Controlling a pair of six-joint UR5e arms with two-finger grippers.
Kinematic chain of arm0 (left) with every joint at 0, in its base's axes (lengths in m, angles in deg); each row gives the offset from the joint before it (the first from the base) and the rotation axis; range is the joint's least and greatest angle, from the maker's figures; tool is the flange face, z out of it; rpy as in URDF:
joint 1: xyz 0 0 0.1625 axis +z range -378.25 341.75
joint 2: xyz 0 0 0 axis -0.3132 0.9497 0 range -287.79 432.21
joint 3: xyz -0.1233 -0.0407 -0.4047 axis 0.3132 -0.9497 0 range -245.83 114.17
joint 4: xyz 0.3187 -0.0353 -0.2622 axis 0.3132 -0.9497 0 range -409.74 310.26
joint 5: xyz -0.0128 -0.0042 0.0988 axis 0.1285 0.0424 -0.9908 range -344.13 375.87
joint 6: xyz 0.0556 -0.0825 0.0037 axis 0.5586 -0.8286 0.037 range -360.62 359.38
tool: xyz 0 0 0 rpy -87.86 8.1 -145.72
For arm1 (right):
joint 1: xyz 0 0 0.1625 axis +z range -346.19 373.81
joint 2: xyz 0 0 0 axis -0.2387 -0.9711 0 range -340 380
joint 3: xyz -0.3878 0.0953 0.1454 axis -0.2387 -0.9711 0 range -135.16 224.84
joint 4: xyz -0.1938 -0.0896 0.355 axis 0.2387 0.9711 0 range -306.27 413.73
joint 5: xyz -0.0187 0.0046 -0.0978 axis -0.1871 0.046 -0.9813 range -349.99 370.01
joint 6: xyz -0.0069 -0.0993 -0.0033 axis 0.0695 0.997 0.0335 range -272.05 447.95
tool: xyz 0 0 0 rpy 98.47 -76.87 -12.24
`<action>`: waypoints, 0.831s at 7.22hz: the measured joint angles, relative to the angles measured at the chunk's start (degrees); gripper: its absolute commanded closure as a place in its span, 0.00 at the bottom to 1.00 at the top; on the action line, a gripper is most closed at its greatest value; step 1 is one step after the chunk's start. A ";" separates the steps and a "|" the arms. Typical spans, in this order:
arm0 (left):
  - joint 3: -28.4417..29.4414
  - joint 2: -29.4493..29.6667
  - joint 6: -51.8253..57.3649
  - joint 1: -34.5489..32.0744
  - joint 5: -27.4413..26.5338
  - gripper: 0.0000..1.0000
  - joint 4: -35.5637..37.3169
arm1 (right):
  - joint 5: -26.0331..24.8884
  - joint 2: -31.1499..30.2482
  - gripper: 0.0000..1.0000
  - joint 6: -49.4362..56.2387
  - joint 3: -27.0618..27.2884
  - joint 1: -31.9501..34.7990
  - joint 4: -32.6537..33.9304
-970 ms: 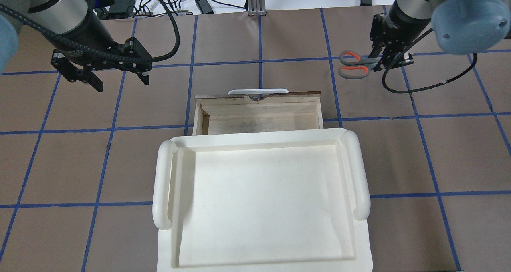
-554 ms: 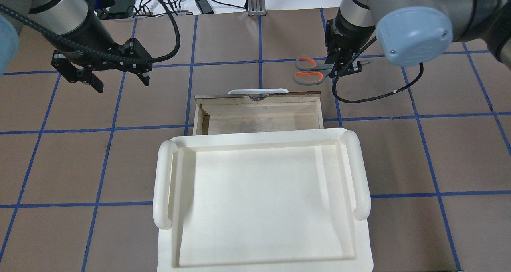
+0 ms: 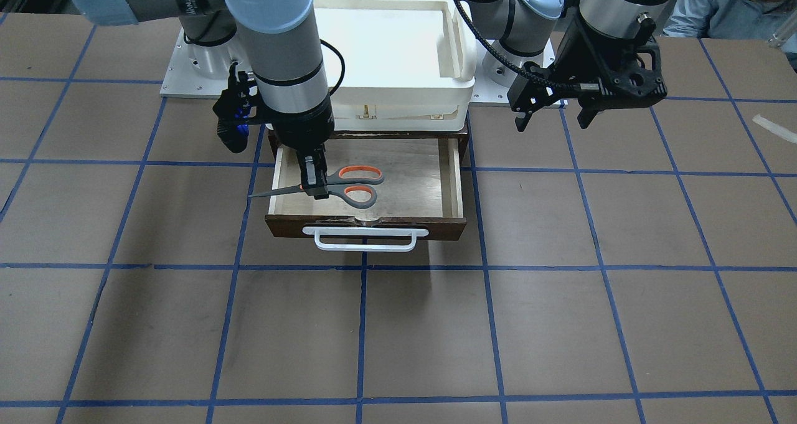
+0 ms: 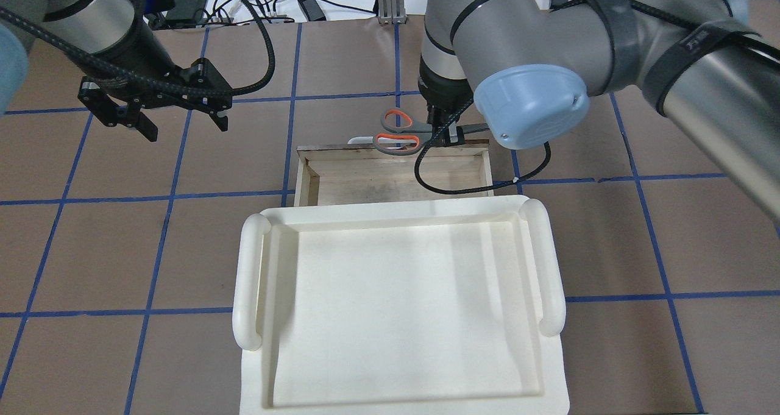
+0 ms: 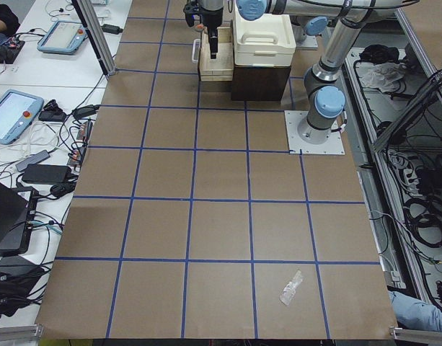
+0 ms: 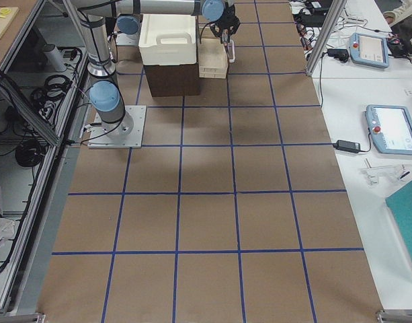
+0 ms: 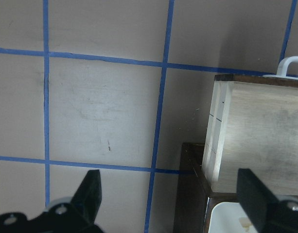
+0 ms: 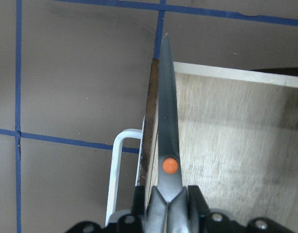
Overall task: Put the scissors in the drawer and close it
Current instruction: 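Carry the scissors with the right gripper over the open drawer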
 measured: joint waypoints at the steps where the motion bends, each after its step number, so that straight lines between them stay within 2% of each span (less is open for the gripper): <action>1: 0.00 0.00 0.00 0.00 0.00 0.00 0.00 | -0.43 0.55 0.93 -3.16 0.02 1.42 0.14; 6: -0.03 0.00 0.14 0.00 -0.04 0.00 0.06 | -0.77 3.93 0.91 -11.62 0.22 3.92 2.16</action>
